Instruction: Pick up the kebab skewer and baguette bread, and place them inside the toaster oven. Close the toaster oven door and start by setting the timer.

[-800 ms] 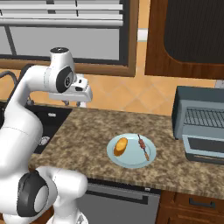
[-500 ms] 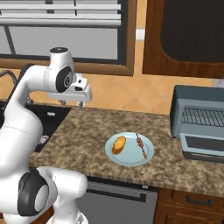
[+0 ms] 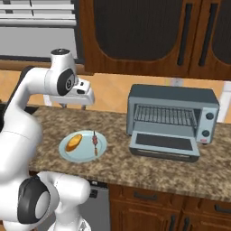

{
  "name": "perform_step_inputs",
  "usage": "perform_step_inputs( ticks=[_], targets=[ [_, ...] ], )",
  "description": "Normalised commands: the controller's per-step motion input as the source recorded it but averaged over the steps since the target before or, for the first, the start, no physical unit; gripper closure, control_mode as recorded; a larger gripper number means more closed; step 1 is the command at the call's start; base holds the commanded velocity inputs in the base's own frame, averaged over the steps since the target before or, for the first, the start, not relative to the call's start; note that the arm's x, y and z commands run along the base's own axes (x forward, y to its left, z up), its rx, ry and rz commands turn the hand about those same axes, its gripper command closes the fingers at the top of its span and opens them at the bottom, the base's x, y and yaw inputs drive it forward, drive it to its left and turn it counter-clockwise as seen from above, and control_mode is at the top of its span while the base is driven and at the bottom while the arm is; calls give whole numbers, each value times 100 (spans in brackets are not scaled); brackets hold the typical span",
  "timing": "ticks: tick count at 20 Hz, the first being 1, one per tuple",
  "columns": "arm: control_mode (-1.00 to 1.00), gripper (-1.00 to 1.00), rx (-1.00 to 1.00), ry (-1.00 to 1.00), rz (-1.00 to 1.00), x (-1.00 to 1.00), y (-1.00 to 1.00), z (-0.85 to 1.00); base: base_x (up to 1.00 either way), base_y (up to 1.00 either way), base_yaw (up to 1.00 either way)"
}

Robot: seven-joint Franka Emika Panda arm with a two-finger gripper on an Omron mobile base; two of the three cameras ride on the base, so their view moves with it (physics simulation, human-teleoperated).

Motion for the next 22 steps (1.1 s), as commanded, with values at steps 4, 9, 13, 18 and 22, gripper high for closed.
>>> perform_step_inputs(
  ticks=[4,9,13,18,22],
  targets=[
    [100,-100,0,0,0,0,0,0,4,-78,-5],
    [100,-100,0,0,0,0,0,0,15,-47,-10],
    [100,-100,0,0,0,0,0,0,33,-33,-5],
    [100,-100,0,0,0,0,0,0,44,-22,0],
    [100,-100,0,0,0,0,0,0,50,-4,0]
  ],
)
